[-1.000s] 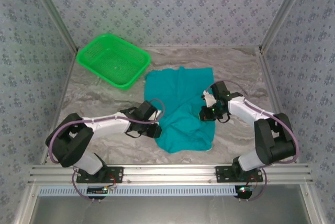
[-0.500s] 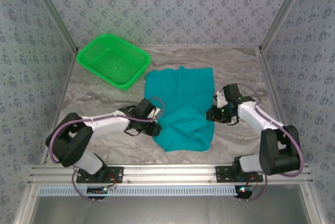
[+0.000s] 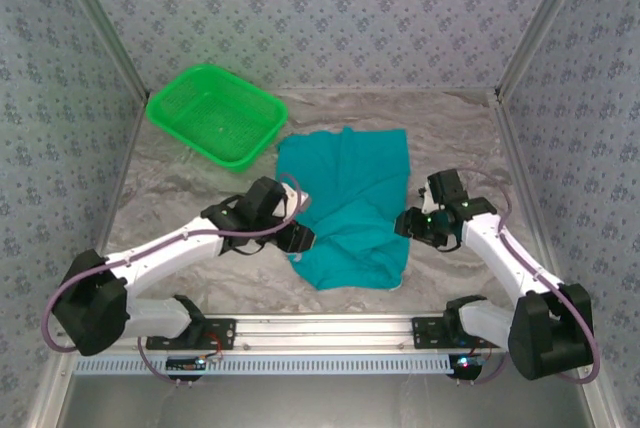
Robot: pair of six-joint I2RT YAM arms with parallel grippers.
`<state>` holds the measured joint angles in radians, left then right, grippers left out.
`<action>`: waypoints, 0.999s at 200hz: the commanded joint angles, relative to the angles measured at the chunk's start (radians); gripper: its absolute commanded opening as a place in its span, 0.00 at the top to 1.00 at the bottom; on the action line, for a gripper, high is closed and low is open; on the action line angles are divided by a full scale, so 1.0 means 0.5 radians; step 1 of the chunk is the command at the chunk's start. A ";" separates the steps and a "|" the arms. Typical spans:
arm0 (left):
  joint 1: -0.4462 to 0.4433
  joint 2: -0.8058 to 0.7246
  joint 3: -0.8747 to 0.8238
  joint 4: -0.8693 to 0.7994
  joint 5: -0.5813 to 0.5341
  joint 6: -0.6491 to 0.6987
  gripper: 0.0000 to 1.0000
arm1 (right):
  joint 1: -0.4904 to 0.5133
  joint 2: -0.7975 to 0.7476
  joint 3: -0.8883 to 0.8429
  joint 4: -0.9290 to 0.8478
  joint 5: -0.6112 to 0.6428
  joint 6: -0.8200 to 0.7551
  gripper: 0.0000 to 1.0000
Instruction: Fold the inside-out t-shirt
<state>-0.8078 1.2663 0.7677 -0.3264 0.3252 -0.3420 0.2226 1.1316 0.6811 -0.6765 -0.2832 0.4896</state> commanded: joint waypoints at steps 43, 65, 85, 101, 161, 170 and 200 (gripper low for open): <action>-0.353 0.404 0.328 -0.050 -0.049 0.226 0.54 | 0.030 -0.024 -0.132 -0.064 0.060 0.352 0.48; -0.535 0.552 0.524 -0.036 -0.096 0.506 0.51 | 0.019 -0.115 -0.164 -0.152 0.081 0.512 0.47; -0.649 0.735 0.687 0.140 -0.065 0.693 0.45 | -0.078 -0.200 -0.174 -0.273 0.139 0.641 0.47; -0.733 0.951 0.893 0.201 -0.049 0.840 0.43 | -0.281 -0.245 -0.163 -0.318 0.214 0.654 0.47; -0.930 1.599 1.467 -0.078 -0.245 1.286 0.43 | -0.922 -0.279 -0.207 -0.174 -0.085 0.473 0.46; -0.926 1.622 1.489 -0.096 -0.259 1.329 0.45 | -0.921 -0.278 -0.200 -0.177 -0.118 0.435 0.47; -0.886 1.590 1.447 -0.161 -0.232 1.443 0.53 | -0.900 -0.289 -0.215 -0.252 -0.367 0.295 0.52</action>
<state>-1.2736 2.0857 1.4719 -0.3508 0.2089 0.2760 -0.2333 0.9977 0.5854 -0.7540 -0.3470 0.7078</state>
